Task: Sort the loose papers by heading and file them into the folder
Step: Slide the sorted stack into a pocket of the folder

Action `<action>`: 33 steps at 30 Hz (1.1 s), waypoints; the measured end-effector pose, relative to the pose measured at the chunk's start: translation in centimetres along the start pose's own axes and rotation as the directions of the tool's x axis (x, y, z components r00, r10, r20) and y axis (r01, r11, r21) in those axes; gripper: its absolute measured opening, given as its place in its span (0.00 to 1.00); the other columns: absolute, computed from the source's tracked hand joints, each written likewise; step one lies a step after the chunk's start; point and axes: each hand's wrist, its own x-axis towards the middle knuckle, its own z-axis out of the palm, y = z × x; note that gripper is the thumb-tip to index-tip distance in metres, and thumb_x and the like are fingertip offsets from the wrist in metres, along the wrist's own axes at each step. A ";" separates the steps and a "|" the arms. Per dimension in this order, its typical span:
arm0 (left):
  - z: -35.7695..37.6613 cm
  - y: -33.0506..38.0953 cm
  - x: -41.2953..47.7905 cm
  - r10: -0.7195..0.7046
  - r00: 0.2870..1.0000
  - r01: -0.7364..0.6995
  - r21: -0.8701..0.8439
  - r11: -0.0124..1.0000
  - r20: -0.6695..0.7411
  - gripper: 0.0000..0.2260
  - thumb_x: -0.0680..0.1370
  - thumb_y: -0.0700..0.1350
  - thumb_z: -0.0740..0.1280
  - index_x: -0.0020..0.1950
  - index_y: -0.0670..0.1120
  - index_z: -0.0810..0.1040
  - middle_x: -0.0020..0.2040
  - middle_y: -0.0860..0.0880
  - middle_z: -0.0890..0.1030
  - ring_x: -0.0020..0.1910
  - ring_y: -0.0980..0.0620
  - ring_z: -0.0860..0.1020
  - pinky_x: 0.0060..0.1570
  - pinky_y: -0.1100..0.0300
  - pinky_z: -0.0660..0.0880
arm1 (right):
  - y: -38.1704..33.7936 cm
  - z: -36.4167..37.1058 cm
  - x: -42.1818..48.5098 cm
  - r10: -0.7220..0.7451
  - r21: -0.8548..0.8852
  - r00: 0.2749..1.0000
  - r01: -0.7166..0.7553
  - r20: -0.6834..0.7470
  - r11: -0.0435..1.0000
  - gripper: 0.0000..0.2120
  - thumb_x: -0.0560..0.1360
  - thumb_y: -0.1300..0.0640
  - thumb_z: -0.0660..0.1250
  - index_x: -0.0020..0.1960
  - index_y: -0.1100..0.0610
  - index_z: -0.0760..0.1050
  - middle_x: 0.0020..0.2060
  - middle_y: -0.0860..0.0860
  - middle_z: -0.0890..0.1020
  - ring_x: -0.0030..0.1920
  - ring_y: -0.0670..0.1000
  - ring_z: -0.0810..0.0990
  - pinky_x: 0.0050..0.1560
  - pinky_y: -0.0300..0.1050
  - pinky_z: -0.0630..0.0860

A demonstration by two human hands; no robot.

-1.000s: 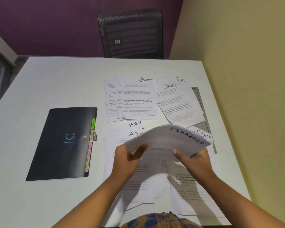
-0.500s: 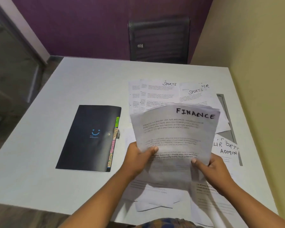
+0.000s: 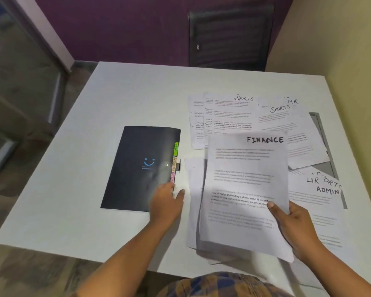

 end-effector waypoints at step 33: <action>-9.8 -1.6 5.6 0.134 0.953 -0.274 0.589 0.760 0.271 0.18 0.77 0.44 0.71 0.63 0.49 0.68 0.58 0.47 0.79 0.50 0.49 0.80 0.47 0.54 0.81 | -1.8 4.7 0.3 0.095 -0.003 0.995 -0.096 -0.023 0.995 0.09 0.78 0.56 0.68 0.55 0.60 0.82 0.40 0.52 0.86 0.39 0.55 0.84 0.34 0.43 0.75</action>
